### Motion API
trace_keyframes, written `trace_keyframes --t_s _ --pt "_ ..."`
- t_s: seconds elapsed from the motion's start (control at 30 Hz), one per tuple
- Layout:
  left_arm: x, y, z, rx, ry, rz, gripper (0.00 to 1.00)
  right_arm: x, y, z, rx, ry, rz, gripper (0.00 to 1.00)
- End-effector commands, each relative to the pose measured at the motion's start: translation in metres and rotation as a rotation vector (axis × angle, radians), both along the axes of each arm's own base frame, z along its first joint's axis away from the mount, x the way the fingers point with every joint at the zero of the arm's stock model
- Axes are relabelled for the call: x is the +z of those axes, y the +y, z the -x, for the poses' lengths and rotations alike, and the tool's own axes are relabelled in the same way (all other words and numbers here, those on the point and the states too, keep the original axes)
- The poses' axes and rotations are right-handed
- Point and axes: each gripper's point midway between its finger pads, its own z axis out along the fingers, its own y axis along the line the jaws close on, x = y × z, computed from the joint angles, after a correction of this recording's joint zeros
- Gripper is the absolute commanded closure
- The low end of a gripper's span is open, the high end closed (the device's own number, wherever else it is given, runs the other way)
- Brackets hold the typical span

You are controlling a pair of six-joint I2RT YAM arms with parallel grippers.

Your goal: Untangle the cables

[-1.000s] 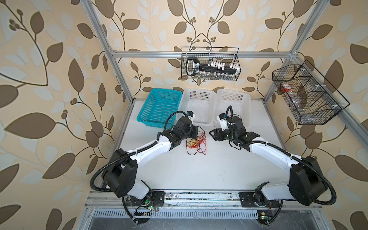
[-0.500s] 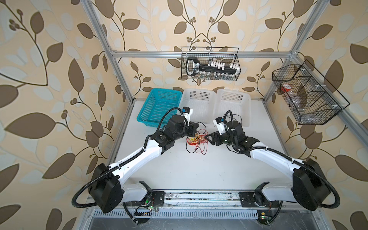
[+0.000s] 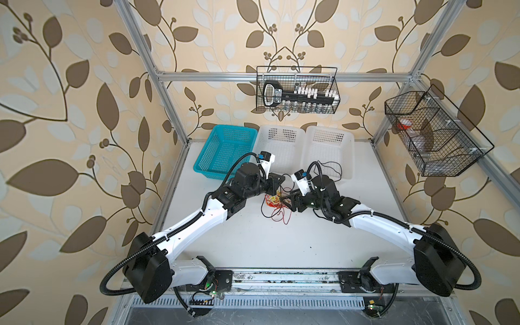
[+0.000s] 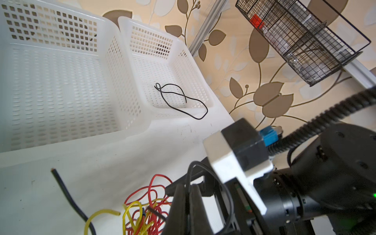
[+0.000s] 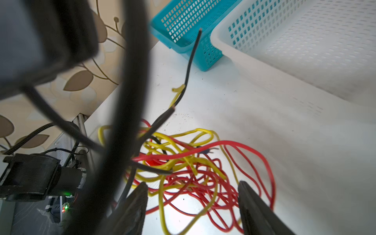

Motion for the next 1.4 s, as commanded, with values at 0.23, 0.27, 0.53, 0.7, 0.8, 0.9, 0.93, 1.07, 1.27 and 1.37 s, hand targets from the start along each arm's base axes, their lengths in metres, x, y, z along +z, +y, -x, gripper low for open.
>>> trace_keyframes --t_s 0.23,0.27,0.53,0.7,0.8,0.9,0.93,1.07,1.27,1.37 --pt "0.038 -0.007 0.009 -0.051 -0.073 0.118 1.0 -0.001 0.015 -0.016 -0.033 -0.048 0.026 0.5" --pt "0.038 -0.007 0.009 -0.052 -0.072 0.12 1.0 -0.001 0.015 -0.018 -0.039 -0.048 0.028 0.56" --pt "0.042 0.0 0.009 -0.023 -0.076 0.101 1.0 -0.02 0.007 -0.025 -0.09 -0.032 0.089 1.0" --pt "0.05 0.015 0.005 0.051 -0.108 0.05 1.0 -0.04 -0.015 -0.029 -0.176 -0.02 0.197 1.0" --pt "0.055 0.029 0.003 0.109 -0.137 -0.004 1.0 -0.056 -0.031 -0.028 -0.22 -0.002 0.274 1.0" --pt "0.06 0.048 0.0 0.193 -0.165 -0.061 1.0 -0.069 -0.044 -0.026 -0.255 0.018 0.325 1.0" --pt "0.061 0.055 0.0 0.223 -0.175 -0.077 1.0 -0.071 -0.048 -0.025 -0.266 0.024 0.337 1.0" --pt "0.07 0.086 -0.001 0.356 -0.224 -0.119 1.0 -0.086 -0.067 -0.022 -0.317 0.055 0.409 1.0" --pt "0.081 0.122 0.001 0.505 -0.272 -0.177 1.0 -0.102 -0.1 -0.018 -0.402 0.097 0.496 1.0" --pt "0.085 0.135 0.002 0.556 -0.287 -0.197 1.0 -0.108 -0.116 -0.016 -0.445 0.121 0.523 1.0"
